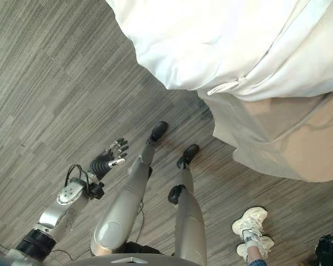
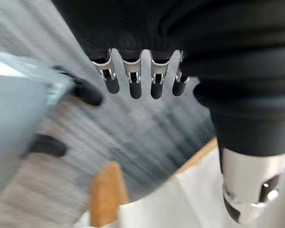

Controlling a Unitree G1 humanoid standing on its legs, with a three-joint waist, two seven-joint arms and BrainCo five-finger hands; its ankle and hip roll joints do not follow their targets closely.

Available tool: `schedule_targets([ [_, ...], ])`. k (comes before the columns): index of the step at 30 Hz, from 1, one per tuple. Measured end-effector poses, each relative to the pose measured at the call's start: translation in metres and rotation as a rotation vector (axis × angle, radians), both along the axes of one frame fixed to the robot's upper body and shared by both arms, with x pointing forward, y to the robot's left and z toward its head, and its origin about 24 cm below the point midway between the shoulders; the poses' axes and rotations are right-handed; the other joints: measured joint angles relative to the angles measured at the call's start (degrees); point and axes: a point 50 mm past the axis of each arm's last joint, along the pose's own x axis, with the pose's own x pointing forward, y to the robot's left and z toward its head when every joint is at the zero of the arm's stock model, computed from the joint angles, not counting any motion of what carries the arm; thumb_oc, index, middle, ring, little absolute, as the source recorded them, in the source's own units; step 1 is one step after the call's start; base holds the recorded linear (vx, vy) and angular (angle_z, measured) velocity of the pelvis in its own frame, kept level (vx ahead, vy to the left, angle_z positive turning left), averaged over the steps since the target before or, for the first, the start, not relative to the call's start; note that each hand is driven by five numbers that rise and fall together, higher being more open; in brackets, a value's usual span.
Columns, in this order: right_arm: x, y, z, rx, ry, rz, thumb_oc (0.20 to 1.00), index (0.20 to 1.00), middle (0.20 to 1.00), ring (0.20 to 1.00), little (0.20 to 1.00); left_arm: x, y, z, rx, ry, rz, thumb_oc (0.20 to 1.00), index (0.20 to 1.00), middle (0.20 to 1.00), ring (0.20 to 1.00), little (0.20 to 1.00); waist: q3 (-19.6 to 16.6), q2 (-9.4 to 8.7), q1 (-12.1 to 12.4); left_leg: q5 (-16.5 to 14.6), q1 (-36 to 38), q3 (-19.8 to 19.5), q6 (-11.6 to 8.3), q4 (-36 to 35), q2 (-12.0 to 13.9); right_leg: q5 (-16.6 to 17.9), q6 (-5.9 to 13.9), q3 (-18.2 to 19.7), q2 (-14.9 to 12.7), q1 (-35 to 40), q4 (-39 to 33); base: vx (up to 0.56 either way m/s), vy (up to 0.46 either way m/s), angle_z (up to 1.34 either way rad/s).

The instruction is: Making the bed.

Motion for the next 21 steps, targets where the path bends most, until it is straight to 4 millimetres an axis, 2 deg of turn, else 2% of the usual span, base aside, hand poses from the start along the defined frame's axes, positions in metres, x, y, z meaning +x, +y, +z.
schedule_targets([
  [1, -0.001, -0.005, -0.009, 0.0, -0.024, -0.022, 0.2, 0.2, 0.2, 0.2, 0.2, 0.003, -0.001, -0.001, -0.005, 0.0, 0.009, 1.0, 1.0, 1.0, 1.0, 1.0, -0.2, -0.61, -0.3, -0.9, -0.7, -1.0, -1.11, 0.6, -0.3, -0.3, -0.18, -0.6, -0.2, -1.2, 0.9, 0.05, 0.019, 0.08],
  [2, -0.012, -0.015, -0.004, 0.003, -0.052, -0.052, 0.2, 0.2, 0.2, 0.2, 0.2, 0.009, -0.006, -0.001, -0.012, 0.003, 0.003, 1.0, 1.0, 1.0, 1.0, 1.0, -0.1, -0.44, -0.4, -0.6, -1.1, -1.6, -1.15, 0.6, 0.1, -0.4, -0.83, -1.1, 0.0, -1.1, 0.5, 0.04, 0.03, 0.2],
  [4, -0.016, -0.019, -0.004, -0.067, 0.002, -0.087, 0.2, 0.2, 0.2, 0.2, 0.2, 0.008, -0.009, -0.007, -0.007, 0.029, -0.005, 1.0, 1.0, 1.0, 1.0, 1.0, -0.1, -0.59, -0.6, -0.1, -1.4, -2.3, -1.15, 0.5, 0.2, 0.0, -1.27, -1.3, 0.4, -0.8, -0.3, 0.04, 0.038, 0.17],
  [5, -0.004, -0.011, -0.022, -0.147, 0.08, -0.054, 0.2, 0.2, 0.2, 0.2, 0.2, 0.004, -0.005, -0.012, 0.001, 0.051, 0.007, 1.0, 1.0, 1.0, 1.0, 1.0, -0.2, -1.6, -0.6, 0.3, -0.1, -2.1, -0.71, 0.4, 0.2, 0.5, -1.98, -1.1, 0.4, 0.7, -0.9, 0.03, 0.044, 0.02],
  [6, -0.002, -0.011, -0.026, -0.155, 0.09, -0.049, 0.2, 0.2, 0.2, 0.2, 0.2, 0.005, -0.004, -0.012, 0.004, 0.051, 0.009, 1.0, 1.0, 1.0, 1.0, 1.0, -0.2, -1.67, -0.6, 0.3, 0.3, -2.0, -0.7, 0.4, 0.1, 0.8, -2.3, -1.1, 0.4, 1.1, -1.1, 0.02, 0.034, -0.03],
  [7, 0.009, 0.013, -0.046, -0.243, 0.106, 0.058, 0.2, 0.2, 0.2, 0.2, 0.2, 0.003, -0.001, -0.012, -0.009, 0.046, 0.044, 1.0, 1.0, 1.0, 1.0, 1.0, -0.7, -3.21, -2.9, 0.1, 1.4, -1.7, -0.84, 0.4, 0.1, 1.3, -2.19, -0.6, 0.4, 2.0, -1.2, 0.02, 0.033, -0.07],
  [8, 0.016, 0.025, -0.061, -0.269, 0.114, 0.124, 0.2, 0.2, 0.2, 0.2, 0.2, 0.001, 0.007, -0.015, 0.003, 0.061, 0.08, 1.0, 1.0, 1.0, 1.0, 1.0, -0.7, -3.86, -3.1, 0.2, 2.2, -1.5, -0.66, 0.3, 0.2, 1.4, -2.31, -0.3, 0.4, 2.7, -1.3, 0.01, 0.04, -0.19],
  [9, 0.021, 0.035, -0.079, -0.279, 0.132, 0.173, 0.2, 0.2, 0.2, 0.2, 0.2, 0.005, 0.003, -0.018, 0.011, 0.075, 0.089, 1.0, 1.0, 1.0, 1.0, 1.0, -1.2, -4.97, -4.7, -0.2, 3.1, 0.2, -1.18, 0.4, 0.4, 1.7, -2.06, 0.7, 0.7, 3.4, -1.5, 0.02, 0.053, -0.18],
  [10, 0.021, 0.035, -0.079, -0.279, 0.132, 0.173, 0.2, 0.2, 0.2, 0.2, 0.2, 0.005, 0.003, -0.018, 0.011, 0.075, 0.089, 1.0, 1.0, 1.0, 1.0, 1.0, -1.2, -4.97, -4.7, -0.2, 3.1, 0.2, -1.18, 0.4, 0.4, 1.7, -2.06, 0.7, 0.7, 3.4, -1.5, 0.02, 0.032, -0.21],
  [11, 0.029, 0.064, -0.146, -0.163, 0.109, 0.351, 0.2, 0.2, 0.2, 0.2, 0.2, 0.002, 0.009, -0.024, 0.023, 0.095, 0.129, 1.0, 1.0, 1.0, 1.0, 1.0, -2.7, -7.37, -7.4, -0.6, 5.2, 0.9, -1.14, 0.4, 0.3, 2.0, -2.2, 1.7, 0.2, 5.6, -2.4, 0.01, 0.048, -0.12],
  [12, 0.029, 0.066, -0.162, -0.111, 0.107, 0.372, 0.2, 0.2, 0.2, 0.2, 0.2, 0.002, 0.009, -0.027, 0.022, 0.107, 0.138, 1.0, 1.0, 1.0, 1.0, 1.0, -3.0, -7.79, -7.6, -0.6, 6.0, 1.1, -1.14, 0.1, 0.3, 2.1, -2.15, 1.9, 0.1, 6.3, -2.5, 0.01, 0.048, -0.22],
  [14, 0.032, 0.082, -0.211, -0.034, 0.163, 0.435, 0.2, 0.2, 0.2, 0.2, 0.2, -0.003, 0.007, -0.034, 0.03, 0.136, 0.135, 1.0, 1.0, 1.0, 1.0, 1.0, -5.0, -8.93, -9.7, -1.1, 7.7, 2.3, -1.26, -0.2, 0.4, 1.3, -1.23, 2.7, -0.2, 7.4, -2.6, 0.0, 0.057, -0.17],
  [16, 0.03, 0.085, -0.233, 0.017, 0.191, 0.443, 0.2, 0.2, 0.2, 0.2, 0.2, -0.005, 0.007, -0.038, 0.04, 0.154, 0.139, 1.0, 1.0, 1.0, 1.0, 1.0, -6.3, -9.01, -10.9, -1.1, 8.0, 2.4, -1.25, -0.4, 0.3, 1.3, -1.21, 2.8, -0.3, 7.5, -2.6, 0.0, 0.02, -0.03],
  [17, 0.027, 0.085, -0.255, 0.083, 0.214, 0.436, 0.2, 0.2, 0.2, 0.2, 0.2, -0.007, 0.01, -0.043, 0.056, 0.176, 0.147, 1.0, 1.0, 1.0, 1.0, 1.0, -7.0, -9.65, -11.1, -1.0, 8.8, 2.3, -1.15, -0.6, 0.3, 1.3, -1.2, 2.8, -0.3, 8.3, -2.6, -0.01, 0.014, 0.05],
  [19, 0.018, 0.082, -0.279, 0.128, 0.252, 0.427, 0.2, 0.2, 0.2, 0.2, 0.2, -0.01, 0.014, -0.045, 0.075, 0.19, 0.152, 1.0, 1.0, 1.0, 1.0, 1.0, -7.9, -10.68, -10.6, -0.8, 9.8, 2.3, -0.91, -1.5, 0.2, 1.3, -1.24, 2.8, -0.4, 8.8, -2.5, -0.01, 0.004, 0.08],
  [20, 0.009, 0.08, -0.302, 0.17, 0.305, 0.408, 0.2, 0.2, 0.2, 0.2, 0.2, -0.014, 0.021, -0.049, 0.124, 0.203, 0.151, 1.0, 1.0, 1.0, 1.0, 1.0, -8.4, -11.42, -10.6, -0.4, 11.2, 2.1, -0.36, -2.1, 0.1, 1.4, -1.36, 2.7, -0.6, 10.1, -2.6, -0.01, -0.003, 0.1],
  [21, 0.005, 0.079, -0.31, 0.184, 0.328, 0.401, 0.2, 0.2, 0.2, 0.2, 0.2, -0.017, 0.024, -0.05, 0.146, 0.208, 0.15, 1.0, 1.0, 1.0, 1.0, 1.0, -8.5, -11.57, -10.5, -0.4, 11.9, 2.0, -0.3, -2.5, 0.0, 1.3, -1.22, 2.7, -0.7, 10.6, -2.7, -0.01, -0.006, 0.11],
])
